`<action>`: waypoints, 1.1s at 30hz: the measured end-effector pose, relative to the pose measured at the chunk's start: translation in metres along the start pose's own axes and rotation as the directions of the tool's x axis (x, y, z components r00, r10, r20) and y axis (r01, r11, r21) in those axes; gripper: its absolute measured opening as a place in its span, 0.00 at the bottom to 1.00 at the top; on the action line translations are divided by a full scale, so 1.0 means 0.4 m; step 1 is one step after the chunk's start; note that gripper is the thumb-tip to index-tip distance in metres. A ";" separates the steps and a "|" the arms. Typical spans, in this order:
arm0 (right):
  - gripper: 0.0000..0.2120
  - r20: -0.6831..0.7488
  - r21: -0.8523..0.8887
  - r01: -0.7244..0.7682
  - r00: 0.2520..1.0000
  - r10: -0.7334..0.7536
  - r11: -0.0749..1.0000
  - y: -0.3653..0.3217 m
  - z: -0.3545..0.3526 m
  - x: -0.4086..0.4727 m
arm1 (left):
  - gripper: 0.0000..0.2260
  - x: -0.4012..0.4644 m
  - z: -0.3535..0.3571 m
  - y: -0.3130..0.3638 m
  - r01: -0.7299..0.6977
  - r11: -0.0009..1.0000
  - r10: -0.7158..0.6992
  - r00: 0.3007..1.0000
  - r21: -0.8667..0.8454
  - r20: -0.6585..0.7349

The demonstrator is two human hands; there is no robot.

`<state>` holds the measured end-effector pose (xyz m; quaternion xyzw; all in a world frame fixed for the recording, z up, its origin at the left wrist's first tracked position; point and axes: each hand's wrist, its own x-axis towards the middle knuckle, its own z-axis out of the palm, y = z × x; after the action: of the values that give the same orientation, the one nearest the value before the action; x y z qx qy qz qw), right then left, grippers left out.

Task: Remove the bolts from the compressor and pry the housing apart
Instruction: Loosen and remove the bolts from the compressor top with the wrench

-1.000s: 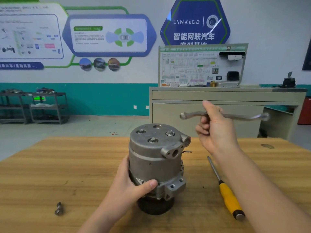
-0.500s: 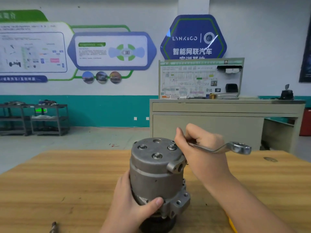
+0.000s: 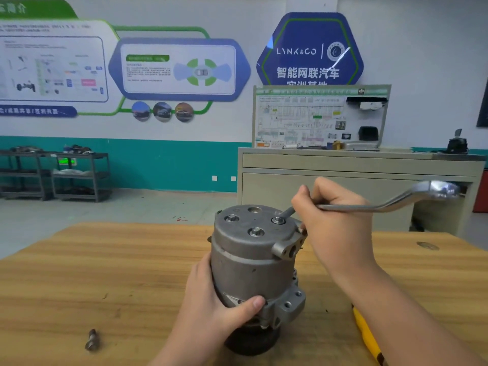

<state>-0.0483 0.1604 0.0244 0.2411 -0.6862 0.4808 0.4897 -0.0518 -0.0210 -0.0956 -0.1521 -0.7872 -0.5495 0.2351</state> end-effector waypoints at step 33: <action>0.10 0.465 0.185 -0.917 0.398 0.791 0.353 0.121 -0.006 0.120 | 0.49 0.024 -0.012 0.008 0.106 0.968 -0.042 0.963 -0.229 0.267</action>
<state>-0.1056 0.1897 0.0473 0.0081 -0.6535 0.7568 -0.0112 -0.0573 -0.0247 -0.0867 -0.2203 -0.7439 -0.6247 0.0888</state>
